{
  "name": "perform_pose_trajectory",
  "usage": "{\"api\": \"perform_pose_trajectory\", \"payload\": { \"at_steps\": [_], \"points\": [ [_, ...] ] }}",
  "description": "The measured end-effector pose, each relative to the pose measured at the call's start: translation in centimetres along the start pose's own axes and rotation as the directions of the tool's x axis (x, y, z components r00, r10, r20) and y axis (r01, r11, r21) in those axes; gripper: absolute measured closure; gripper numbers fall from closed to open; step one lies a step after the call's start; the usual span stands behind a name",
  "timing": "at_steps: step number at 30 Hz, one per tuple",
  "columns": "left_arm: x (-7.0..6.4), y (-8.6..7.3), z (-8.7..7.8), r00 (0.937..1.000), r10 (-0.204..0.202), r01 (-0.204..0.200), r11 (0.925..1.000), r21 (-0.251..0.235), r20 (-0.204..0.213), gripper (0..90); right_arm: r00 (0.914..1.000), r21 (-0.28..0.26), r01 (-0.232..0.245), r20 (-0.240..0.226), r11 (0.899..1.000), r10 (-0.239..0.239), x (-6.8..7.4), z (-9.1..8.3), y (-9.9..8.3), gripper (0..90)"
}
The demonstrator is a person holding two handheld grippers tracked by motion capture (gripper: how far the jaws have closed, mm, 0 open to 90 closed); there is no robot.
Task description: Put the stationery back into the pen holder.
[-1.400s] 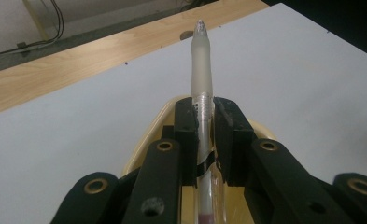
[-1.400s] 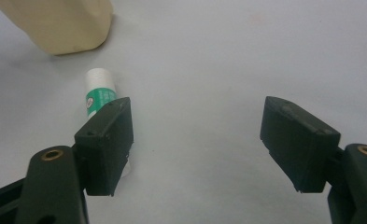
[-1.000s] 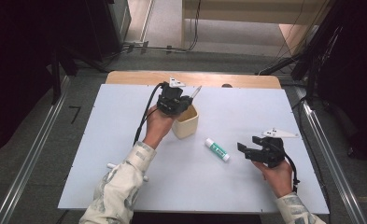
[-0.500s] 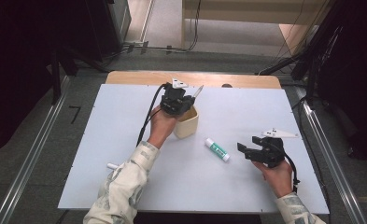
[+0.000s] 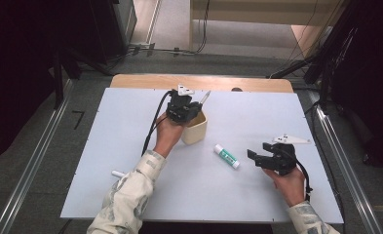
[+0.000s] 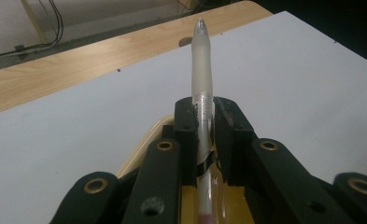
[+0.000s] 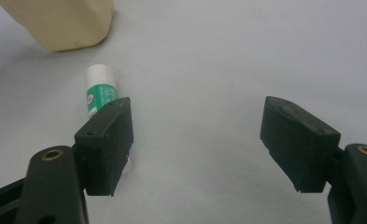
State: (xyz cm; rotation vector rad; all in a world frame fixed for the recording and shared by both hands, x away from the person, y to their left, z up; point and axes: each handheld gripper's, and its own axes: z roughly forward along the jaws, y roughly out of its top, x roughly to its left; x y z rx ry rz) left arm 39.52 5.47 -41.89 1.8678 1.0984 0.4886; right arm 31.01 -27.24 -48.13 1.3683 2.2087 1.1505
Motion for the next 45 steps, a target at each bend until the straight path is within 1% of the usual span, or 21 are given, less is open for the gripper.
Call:
{"api": "perform_pose_trajectory", "payload": {
  "at_steps": [9, 14, 16, 20, 21, 22, 23, 25, 26, 28, 31, 32, 35, 36, 38, 39, 40, 41, 42, 44, 45],
  "points": [
    [-0.1, -0.2, -0.3, 1.0, 0.006, -0.007, 0.9999, -0.012, -0.005, 80.4, 1.0, 0.002, -0.002, -0.002, 1.0, 0.002, 0.0, 0.0, 0.0, 24.0],
    [0.2, -0.6, -0.4, 0.9999, -0.001, 0.001, 1.0, -0.004, -0.01, 80.3, 1.0, 0.003, -0.002, -0.003, 1.0, 0.002, 0.0, 0.0, 0.0, 24.0],
    [0.3, -0.7, -0.5, 0.9999, 0.0, 0.0, 1.0, -0.008, -0.013, 80.2, 1.0, 0.005, -0.003, -0.002, 1.0, 0.003, 0.0, 0.1, 0.0, 24.0],
    [0.5, -0.9, -0.8, 0.9999, -0.012, 0.012, 0.9998, -0.017, -0.012, 79.4, 1.0, 0.006, -0.001, -0.003, 1.0, 0.001, 0.0, 0.1, 0.0, 24.0],
    [0.6, -1.0, -0.9, 0.9999, -0.007, 0.007, 0.9998, -0.016, -0.011, 79.6, 1.0, 0.007, -0.002, -0.005, 1.0, 0.002, 0.0, 0.1, 0.0, 24.0],
    [0.6, -1.0, -1.0, 0.9999, -0.011, 0.011, 0.9998, -0.018, -0.003, 77.7, 1.0, 0.008, 0.001, -0.004, 1.0, -0.001, 0.0, 0.2, 0.0, 24.0],
    [0.7, -1.0, -1.1, 0.9999, -0.012, 0.012, 0.9998, -0.016, -0.004, 76.4, 1.0, 0.009, 0.002, -0.004, 1.0, -0.002, 0.1, 0.2, 0.0, 24.0],
    [0.6, -1.1, -1.2, 1.0, -0.007, 0.007, 0.9999, -0.012, 0.001, 74.6, 1.0, 0.009, 0.002, -0.006, 1.0, -0.001, 0.1, 0.2, 0.0, 24.0],
    [0.7, -1.1, -1.2, 1.0, -0.006, 0.006, 0.9999, -0.009, 0.006, 72.2, 1.0, 0.01, 0.002, -0.007, 1.0, -0.002, 0.1, 0.2, 0.0, 23.9],
    [0.6, -1.2, -1.5, 1.0, 0.001, -0.001, 0.9999, -0.016, 0.0, 70.5, 0.9999, 0.011, 0.002, -0.01, 1.0, -0.002, 0.2, 0.2, 0.0, 23.9],
    [0.5, -1.3, -1.7, 0.9999, -0.006, 0.007, 0.9998, -0.018, 0.011, 65.9, 0.9999, 0.015, 0.002, -0.01, 1.0, -0.002, 0.2, 0.3, -0.1, 24.0],
    [0.5, -1.4, -1.8, 0.9999, -0.002, 0.002, 0.9998, -0.018, 0.01, 64.6, 0.9999, 0.015, 0.003, -0.011, 1.0, -0.003, 0.2, 0.3, -0.1, 23.9],
    [0.6, -1.6, -2.1, 1.0, -0.006, 0.006, 0.9998, -0.02, 0.006, 60.3, 0.9999, 0.018, 0.007, -0.013, 1.0, -0.007, 0.3, 0.4, -0.1, 23.9],
    [0.6, -1.7, -2.2, 1.0, -0.009, 0.008, 0.9996, -0.026, -0.002, 59.0, 0.9999, 0.019, 0.008, -0.014, 1.0, -0.008, 0.3, 0.4, -0.1, 23.9],
    [0.7, -1.8, -2.4, 0.9999, -0.011, 0.011, 0.9995, -0.03, -0.006, 54.4, 0.9999, 0.02, 0.008, -0.014, 1.0, -0.008, 0.4, 0.5, -0.1, 24.0],
    [0.7, -1.9, -2.5, 0.9997, -0.005, 0.004, 0.9996, -0.029, -0.024, 50.7, 0.9999, 0.021, 0.008, -0.014, 1.0, -0.008, 0.4, 0.5, -0.1, 24.0],
    [0.6, -1.9, -2.5, 0.9991, 0.001, -0.003, 0.9995, -0.03, -0.042, 44.6, 0.9999, 0.021, 0.009, -0.015, 1.0, -0.009, 0.5, 0.6, -0.1, 23.9],
    [0.6, -2.0, -2.7, 0.9985, 0.006, -0.008, 0.9994, -0.034, -0.055, 41.4, 0.9998, 0.023, 0.011, -0.015, 1.0, -0.011, 0.5, 0.6, -0.1, 23.9],
    [0.7, -2.0, -2.8, 0.9986, -0.001, -0.001, 0.9992, -0.039, -0.052, 41.3, 0.9998, 0.023, 0.012, -0.015, 1.0, -0.012, 0.5, 0.6, -0.1, 23.9],
    [0.8, -2.0, -3.1, 0.9982, -0.006, 0.004, 0.9992, -0.041, -0.059, 37.1, 0.9998, 0.027, 0.008, -0.015, 1.0, -0.008, 0.6, 0.7, -0.1, 23.9],
    [0.9, -2.0, -3.3, 0.9984, -0.011, 0.009, 0.9991, -0.042, -0.055, 37.0, 0.9998, 0.028, 0.011, -0.016, 1.0, -0.01, 0.6, 0.7, -0.1, 23.9]
  ]
}}
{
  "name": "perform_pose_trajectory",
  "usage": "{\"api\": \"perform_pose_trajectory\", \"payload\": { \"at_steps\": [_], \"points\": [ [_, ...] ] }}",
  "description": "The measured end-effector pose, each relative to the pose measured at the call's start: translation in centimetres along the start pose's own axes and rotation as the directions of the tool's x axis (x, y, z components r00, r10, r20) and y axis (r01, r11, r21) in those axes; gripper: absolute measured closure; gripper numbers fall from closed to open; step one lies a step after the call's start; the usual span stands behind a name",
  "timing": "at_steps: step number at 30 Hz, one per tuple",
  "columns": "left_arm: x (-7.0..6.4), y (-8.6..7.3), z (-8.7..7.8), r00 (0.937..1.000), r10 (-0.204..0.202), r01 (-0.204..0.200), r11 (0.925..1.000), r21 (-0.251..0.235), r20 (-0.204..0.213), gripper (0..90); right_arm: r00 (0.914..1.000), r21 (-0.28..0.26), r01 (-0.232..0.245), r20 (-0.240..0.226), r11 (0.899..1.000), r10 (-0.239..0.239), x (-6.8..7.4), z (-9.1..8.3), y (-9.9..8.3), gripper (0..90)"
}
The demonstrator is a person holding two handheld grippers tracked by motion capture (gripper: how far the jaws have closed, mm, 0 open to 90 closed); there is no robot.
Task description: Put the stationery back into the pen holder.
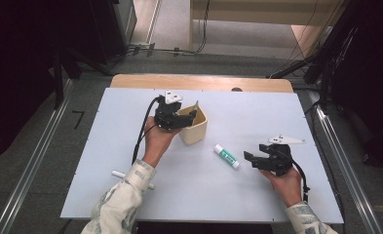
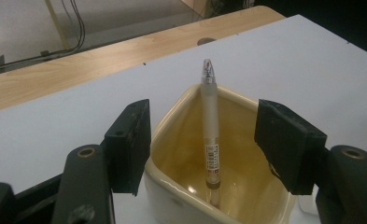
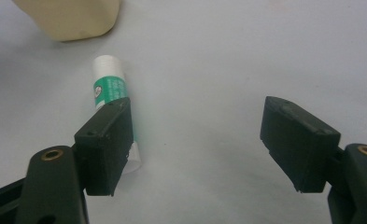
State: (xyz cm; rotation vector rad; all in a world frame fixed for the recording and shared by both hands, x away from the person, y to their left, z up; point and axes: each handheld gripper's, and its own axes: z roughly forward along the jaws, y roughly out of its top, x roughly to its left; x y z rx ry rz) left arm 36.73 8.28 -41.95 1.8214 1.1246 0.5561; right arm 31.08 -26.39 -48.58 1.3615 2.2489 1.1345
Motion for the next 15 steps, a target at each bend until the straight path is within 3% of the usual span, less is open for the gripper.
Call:
{"api": "perform_pose_trajectory", "payload": {
  "at_steps": [6, 15],
  "points": [
    [0.5, -0.4, -1.1, 0.9997, -0.024, 0.024, 0.9994, -0.026, -0.007, 35.3, 1.0, 0.01, 0.008, -0.005, 1.0, -0.008, 0.3, 0.3, 0.0, 24.0],
    [1.4, -1.4, -2.1, 0.9979, -0.051, 0.051, 0.9986, -0.016, -0.039, 28.8, 0.9998, 0.016, 0.017, -0.01, 1.0, -0.016, 0.7, 0.7, 0.0, 24.0]
  ]
}}
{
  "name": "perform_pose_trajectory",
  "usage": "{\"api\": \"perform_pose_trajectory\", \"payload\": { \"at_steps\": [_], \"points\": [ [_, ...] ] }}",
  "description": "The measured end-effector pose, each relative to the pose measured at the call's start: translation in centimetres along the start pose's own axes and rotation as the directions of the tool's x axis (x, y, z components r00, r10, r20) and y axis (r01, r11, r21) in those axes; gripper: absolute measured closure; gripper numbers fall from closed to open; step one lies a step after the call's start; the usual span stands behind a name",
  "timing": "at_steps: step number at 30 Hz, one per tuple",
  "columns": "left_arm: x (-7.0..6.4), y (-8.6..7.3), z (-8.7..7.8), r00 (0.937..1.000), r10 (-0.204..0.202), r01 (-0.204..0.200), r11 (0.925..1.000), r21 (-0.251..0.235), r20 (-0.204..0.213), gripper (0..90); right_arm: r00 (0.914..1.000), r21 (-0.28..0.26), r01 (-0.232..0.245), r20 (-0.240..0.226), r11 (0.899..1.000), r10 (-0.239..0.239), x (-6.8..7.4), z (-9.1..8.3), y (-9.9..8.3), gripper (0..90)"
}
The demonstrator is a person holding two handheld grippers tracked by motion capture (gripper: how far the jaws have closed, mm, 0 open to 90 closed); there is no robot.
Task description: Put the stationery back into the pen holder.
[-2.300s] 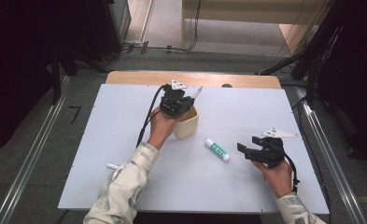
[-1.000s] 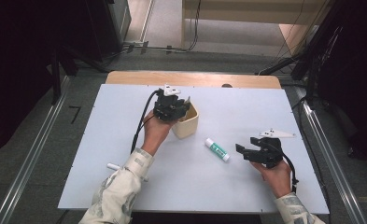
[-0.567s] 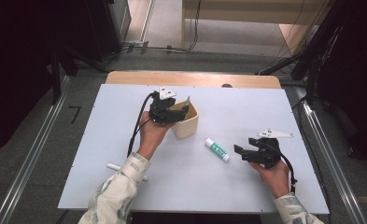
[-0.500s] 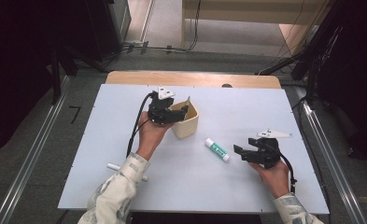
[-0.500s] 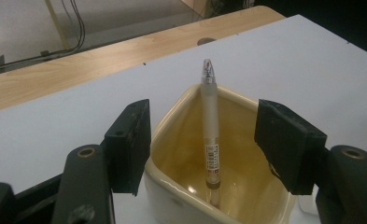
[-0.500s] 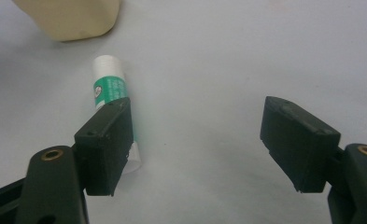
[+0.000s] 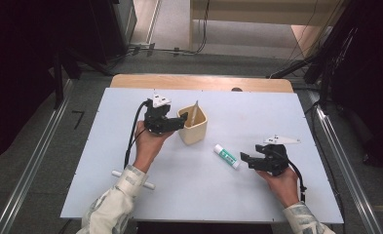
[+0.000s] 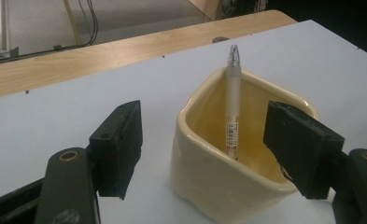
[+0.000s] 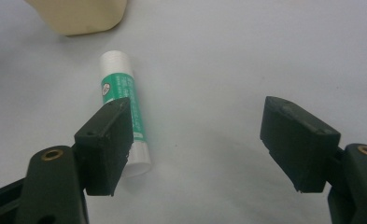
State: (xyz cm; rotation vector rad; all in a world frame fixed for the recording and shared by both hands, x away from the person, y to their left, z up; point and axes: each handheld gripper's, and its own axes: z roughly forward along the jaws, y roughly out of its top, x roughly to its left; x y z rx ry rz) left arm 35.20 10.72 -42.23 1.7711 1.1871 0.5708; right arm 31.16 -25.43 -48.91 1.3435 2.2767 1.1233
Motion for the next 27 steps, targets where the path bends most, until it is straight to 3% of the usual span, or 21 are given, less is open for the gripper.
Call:
{"api": "perform_pose_trajectory", "payload": {
  "at_steps": [8, 27],
  "points": [
    [0.7, -1.2, -0.7, 0.9995, -0.017, 0.017, 0.9998, 0.014, -0.026, 21.7, 1.0, -0.001, 0.004, -0.003, 1.0, -0.004, 0.2, 0.2, 0.1, 24.0],
    [2.6, -4.5, -2.6, 0.9949, -0.034, 0.036, 0.999, 0.027, -0.096, 19.2, 0.9994, 0.007, 0.03, -0.02, 1.0, -0.029, 1.1, 1.0, 0.4, 23.9]
  ]
}}
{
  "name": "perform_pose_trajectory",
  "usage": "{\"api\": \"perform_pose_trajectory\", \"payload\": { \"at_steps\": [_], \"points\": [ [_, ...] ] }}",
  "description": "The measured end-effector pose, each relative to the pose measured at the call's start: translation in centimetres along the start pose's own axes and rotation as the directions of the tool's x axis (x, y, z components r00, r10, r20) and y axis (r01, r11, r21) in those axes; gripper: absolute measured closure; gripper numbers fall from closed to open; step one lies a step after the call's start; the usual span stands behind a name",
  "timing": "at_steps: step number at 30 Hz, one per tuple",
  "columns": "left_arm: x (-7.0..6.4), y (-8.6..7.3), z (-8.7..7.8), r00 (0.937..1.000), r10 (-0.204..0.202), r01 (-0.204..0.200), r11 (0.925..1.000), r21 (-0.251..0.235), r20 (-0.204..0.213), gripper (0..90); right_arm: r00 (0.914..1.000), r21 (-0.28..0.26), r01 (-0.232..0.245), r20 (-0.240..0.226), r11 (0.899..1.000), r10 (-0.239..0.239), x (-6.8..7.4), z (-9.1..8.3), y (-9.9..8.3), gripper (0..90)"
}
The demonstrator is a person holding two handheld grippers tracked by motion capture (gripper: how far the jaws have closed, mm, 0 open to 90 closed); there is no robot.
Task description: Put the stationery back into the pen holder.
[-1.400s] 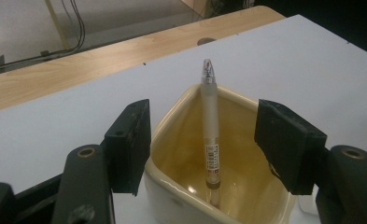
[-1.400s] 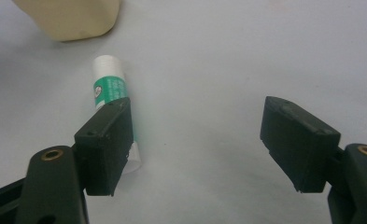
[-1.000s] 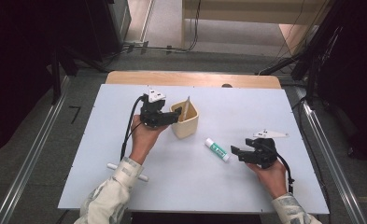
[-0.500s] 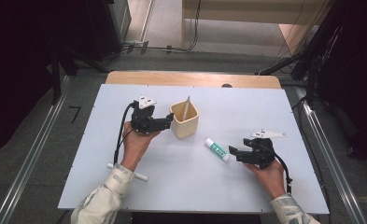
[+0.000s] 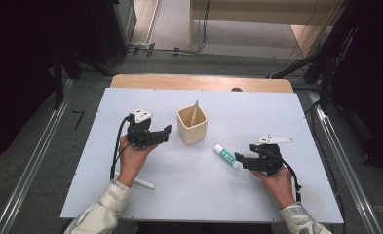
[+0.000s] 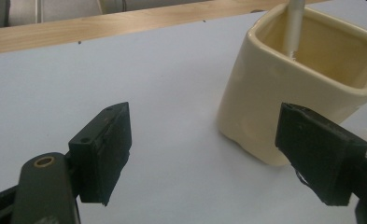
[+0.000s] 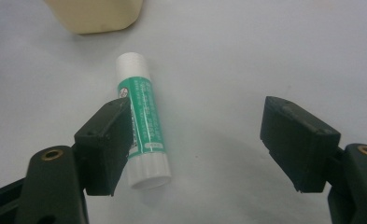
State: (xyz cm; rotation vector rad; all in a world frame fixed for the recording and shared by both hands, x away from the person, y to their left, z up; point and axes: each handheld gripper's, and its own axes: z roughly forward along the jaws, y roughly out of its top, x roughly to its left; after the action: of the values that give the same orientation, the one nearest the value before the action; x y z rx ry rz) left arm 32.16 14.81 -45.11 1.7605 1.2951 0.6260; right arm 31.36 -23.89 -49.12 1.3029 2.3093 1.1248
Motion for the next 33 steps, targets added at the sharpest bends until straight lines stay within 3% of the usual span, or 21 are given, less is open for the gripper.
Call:
{"api": "perform_pose_trajectory", "payload": {
  "at_steps": [16, 28, 33],
  "points": [
    [0.6, -2.3, -2.4, 1.0, 0.0, 0.0, 0.9999, 0.013, -0.002, 19.2, 0.9996, 0.009, 0.025, -0.011, 1.0, -0.025, 0.9, 0.5, 0.3, 23.9],
    [2.2, -4.8, -3.2, 0.9984, -0.021, 0.023, 0.9987, 0.045, -0.052, 19.1, 0.9983, 0.031, 0.055, -0.023, 0.998, -0.054, 1.8, 1.3, 0.4, 24.2],
    [2.9, -5.6, -3.5, 0.9967, -0.035, 0.039, 0.9976, 0.057, -0.073, 19.1, 0.9965, 0.037, 0.08, -0.029, 0.996, -0.078, 2.1, 1.7, 0.4, 29.9]
  ]
}}
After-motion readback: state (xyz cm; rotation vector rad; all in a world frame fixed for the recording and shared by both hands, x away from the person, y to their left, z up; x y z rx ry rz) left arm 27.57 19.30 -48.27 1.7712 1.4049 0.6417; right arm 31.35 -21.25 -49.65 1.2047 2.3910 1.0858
